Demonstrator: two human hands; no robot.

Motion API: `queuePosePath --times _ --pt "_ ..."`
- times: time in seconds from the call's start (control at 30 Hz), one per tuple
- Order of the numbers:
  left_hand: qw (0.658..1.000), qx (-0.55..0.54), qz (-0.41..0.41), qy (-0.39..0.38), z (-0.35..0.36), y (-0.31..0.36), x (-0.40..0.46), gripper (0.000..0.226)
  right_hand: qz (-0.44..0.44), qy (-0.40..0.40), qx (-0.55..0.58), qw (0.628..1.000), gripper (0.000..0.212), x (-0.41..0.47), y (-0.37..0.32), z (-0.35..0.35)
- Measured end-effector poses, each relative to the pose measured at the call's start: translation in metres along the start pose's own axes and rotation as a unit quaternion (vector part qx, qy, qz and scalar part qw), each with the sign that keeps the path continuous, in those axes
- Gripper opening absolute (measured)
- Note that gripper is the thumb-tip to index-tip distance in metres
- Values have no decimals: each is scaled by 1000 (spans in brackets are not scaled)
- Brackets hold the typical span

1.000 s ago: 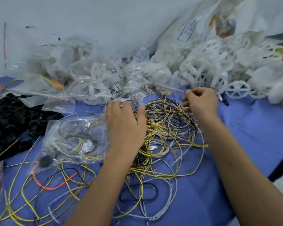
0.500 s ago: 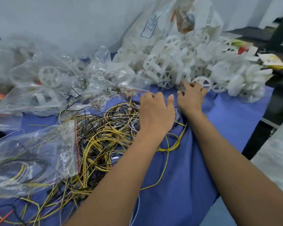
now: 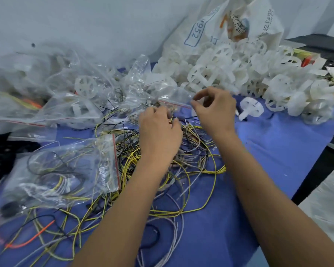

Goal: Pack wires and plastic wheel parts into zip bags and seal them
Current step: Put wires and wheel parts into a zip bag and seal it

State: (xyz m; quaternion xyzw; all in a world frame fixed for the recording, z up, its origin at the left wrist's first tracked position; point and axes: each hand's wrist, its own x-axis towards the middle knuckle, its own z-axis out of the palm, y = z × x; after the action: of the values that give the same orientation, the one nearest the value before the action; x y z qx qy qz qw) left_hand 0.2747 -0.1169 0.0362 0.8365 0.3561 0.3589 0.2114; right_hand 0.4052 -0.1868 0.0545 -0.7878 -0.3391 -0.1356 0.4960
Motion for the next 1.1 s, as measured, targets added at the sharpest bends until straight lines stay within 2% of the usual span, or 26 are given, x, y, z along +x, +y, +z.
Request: queuePosePath --times 0.07,0.13,0.23,0.3,0.37,0.43,0.53,0.6,0.67,0.77,0.87,0.97,1.1 --pt "998 59 -14 34 -25 -22 -10 18 19 -33 73 997 4 -13 -27 11" --pt "989 136 -34 44 -45 -42 -21 28 58 -55 170 982 6 -30 -51 24" --pt "980 173 -90 47 -71 -74 -39 37 149 -96 312 933 19 -61 -87 52" --pt "985 123 -107 60 -83 -90 -46 30 233 -123 392 882 26 -79 -104 67" --pt "987 42 -135 75 -95 -103 -51 17 288 -144 482 815 20 -94 -117 80" --pt "978 -35 -180 100 -104 -113 -53 8 299 -170 556 756 10 -104 -120 87" --pt "949 -150 -245 127 -108 -120 -55 14 301 -194 642 678 12 -110 -112 90" --pt "922 -222 -289 129 -109 -124 -55 14 293 -205 683 637 16 -110 -107 88" --pt "912 -245 -302 131 -108 -127 -55 13 280 -215 707 612 17 -109 -103 88" --pt "911 -262 -288 139 -108 -127 -56 14 265 -261 690 620 16 -108 -101 89" --pt "896 -288 -280 189 -110 -126 -56 18 279 -314 631 653 19 -110 -102 91" --pt "885 -274 -269 263 -112 -128 -53 15 292 -316 558 710 15 -111 -99 93" --pt "894 -244 -192 322 -118 -122 -54 15 226 -340 464 786 13 -116 -96 96"
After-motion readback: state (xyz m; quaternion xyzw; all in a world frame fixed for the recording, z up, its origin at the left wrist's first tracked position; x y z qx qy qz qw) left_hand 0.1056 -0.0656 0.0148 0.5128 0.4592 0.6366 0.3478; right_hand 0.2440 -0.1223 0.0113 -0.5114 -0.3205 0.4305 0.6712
